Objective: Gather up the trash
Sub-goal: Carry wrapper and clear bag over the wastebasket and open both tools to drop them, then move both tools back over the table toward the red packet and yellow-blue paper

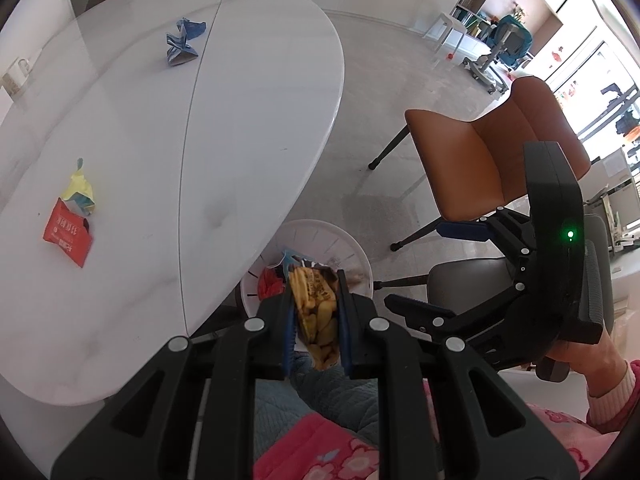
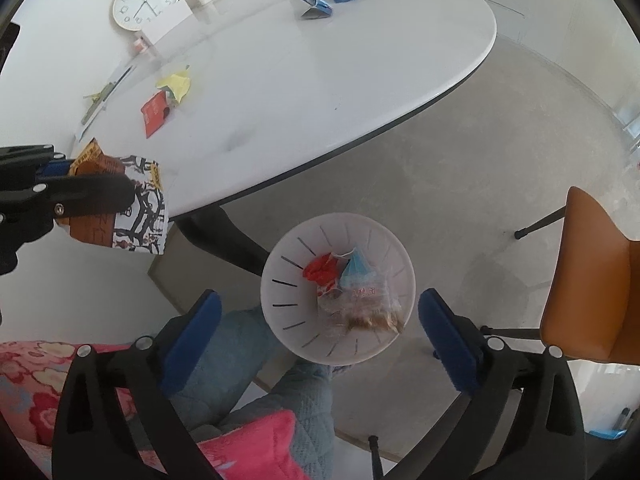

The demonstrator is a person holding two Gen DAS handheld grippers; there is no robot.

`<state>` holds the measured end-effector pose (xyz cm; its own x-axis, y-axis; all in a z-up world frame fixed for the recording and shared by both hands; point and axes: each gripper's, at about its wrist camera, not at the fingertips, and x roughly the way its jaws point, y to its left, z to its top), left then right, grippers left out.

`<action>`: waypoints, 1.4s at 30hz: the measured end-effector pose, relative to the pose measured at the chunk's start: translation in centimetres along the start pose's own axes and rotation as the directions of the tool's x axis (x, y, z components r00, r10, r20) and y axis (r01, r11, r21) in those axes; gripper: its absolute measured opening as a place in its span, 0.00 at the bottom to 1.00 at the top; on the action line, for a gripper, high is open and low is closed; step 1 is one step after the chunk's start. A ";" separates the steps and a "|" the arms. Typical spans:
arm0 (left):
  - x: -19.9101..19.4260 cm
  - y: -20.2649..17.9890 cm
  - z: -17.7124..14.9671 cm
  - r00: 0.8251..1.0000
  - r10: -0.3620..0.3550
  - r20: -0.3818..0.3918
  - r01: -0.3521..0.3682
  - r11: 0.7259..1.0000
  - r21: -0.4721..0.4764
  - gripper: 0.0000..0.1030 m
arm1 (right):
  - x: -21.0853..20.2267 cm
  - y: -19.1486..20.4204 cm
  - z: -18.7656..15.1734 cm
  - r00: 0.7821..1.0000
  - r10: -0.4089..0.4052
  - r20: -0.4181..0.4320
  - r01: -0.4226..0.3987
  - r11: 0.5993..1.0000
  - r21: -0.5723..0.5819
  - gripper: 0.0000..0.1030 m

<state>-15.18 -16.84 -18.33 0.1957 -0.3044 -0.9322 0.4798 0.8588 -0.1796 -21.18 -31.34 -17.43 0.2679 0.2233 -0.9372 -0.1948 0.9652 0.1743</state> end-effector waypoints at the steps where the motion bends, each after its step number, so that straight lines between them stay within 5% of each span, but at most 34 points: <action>1: 0.0 0.0 0.0 1.000 -0.001 0.000 0.001 1.000 0.000 0.16 | 0.0 0.0 0.0 1.000 -0.002 0.000 0.002 1.000 0.000 0.96; 18: 1.0 -1.6 0.1 0.998 -0.050 -0.039 0.053 0.995 0.079 0.16 | -0.4 -1.7 -0.8 0.998 -0.059 -0.002 0.059 0.996 0.065 0.98; 28: 5.7 -4.8 -0.1 0.984 -0.085 -0.160 0.120 0.966 0.228 0.16 | -1.3 -5.8 -2.8 0.987 -0.156 -0.021 0.158 0.974 0.165 0.98; 30: 6.6 -5.2 -0.1 0.979 -0.091 -0.183 0.134 0.961 0.241 0.20 | -1.5 -6.3 -3.2 0.987 -0.161 -0.021 0.162 0.970 0.181 0.98; 32: 7.0 -5.4 0.0 0.977 -0.094 -0.191 0.138 0.962 0.236 0.51 | -1.7 -6.5 -3.4 0.986 -0.168 -0.021 0.169 0.968 0.184 0.98; 34: 6.9 -5.4 0.2 0.982 -0.096 -0.163 0.131 0.965 0.225 0.67 | -1.9 -6.6 -3.5 0.986 -0.168 -0.019 0.169 0.967 0.191 0.98; 42: 5.3 -3.9 1.3 0.993 -0.068 -0.100 0.084 0.982 0.169 0.72 | -2.1 -6.1 -3.2 0.987 -0.158 -0.014 0.158 0.970 0.187 0.98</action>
<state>-14.89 -22.40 -22.18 0.0762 -0.3190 -0.9447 0.6323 0.7480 -0.2016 -23.54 -38.11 -17.46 0.2825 0.0658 -0.9570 0.0295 0.9966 0.0772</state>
